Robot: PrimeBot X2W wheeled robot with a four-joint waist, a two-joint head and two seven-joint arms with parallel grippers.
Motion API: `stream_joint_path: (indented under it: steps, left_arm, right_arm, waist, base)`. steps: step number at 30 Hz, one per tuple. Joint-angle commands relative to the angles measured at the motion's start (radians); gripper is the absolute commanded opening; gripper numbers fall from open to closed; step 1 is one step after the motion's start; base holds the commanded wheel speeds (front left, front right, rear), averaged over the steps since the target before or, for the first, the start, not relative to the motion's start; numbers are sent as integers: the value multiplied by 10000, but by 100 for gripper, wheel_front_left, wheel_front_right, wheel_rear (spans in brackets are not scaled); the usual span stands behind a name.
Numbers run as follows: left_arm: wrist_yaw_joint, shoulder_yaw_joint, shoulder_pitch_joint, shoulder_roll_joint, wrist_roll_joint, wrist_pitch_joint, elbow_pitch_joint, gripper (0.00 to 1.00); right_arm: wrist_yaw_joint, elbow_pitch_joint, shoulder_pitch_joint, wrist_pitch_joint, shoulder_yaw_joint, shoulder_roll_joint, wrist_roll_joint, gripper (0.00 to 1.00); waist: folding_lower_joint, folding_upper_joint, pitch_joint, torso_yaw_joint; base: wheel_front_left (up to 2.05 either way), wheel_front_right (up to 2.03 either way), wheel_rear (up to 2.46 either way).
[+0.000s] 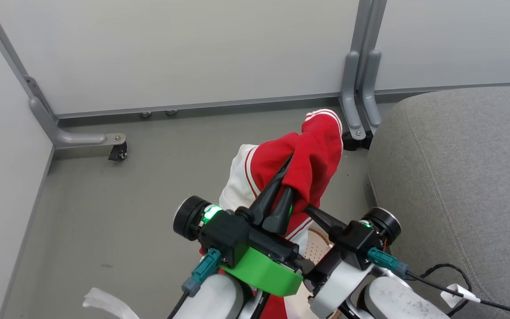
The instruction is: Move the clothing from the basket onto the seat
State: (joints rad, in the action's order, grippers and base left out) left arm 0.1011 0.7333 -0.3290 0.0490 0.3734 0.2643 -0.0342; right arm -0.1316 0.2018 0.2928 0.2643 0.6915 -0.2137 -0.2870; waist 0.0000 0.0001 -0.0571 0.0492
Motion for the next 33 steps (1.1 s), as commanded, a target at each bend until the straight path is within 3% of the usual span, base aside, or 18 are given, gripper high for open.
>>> stream_joint_path:
  steps: [1, 13, 14, 15, 16, 33]
  left_arm:
    - [32, -7, -167, 26, 44, 2, -1, 0]
    - [46, 58, -205, 26, 95, 2, -33, 0]
    - [49, 61, -203, 26, 100, 2, -32, 0]
    - [47, 67, -202, 26, 99, 2, -32, 0]
    - [49, 67, -201, 26, 100, 2, -33, 0]
    - [25, -33, -118, 26, 27, 2, -69, 0]
  right_arm:
    - [17, 31, 138, 1, -28, 34, 43, 100]
    - [17, 139, 258, 1, 33, 199, -85, 100]
    - [17, 137, 256, 1, 54, 208, -111, 62]
    - [17, 135, 244, 1, 77, 216, -172, 36]
    - [17, 146, 251, 1, 103, 209, -225, 0]
    - [18, 51, 98, 1, 2, 114, -476, 0]
  waist:
    - [0, -1, 3, 7]
    - [0, -1, 15, 31]
    - [0, -1, 12, 32]
    - [0, -1, 9, 36]
    - [0, -1, 10, 36]
    - [0, -1, -25, 70]
  base:
    - [0, 0, 0]
    - [0, 0, 0]
    - [0, 0, 0]
    - [0, 0, 0]
    - [0, 0, 0]
    - [0, 0, 0]
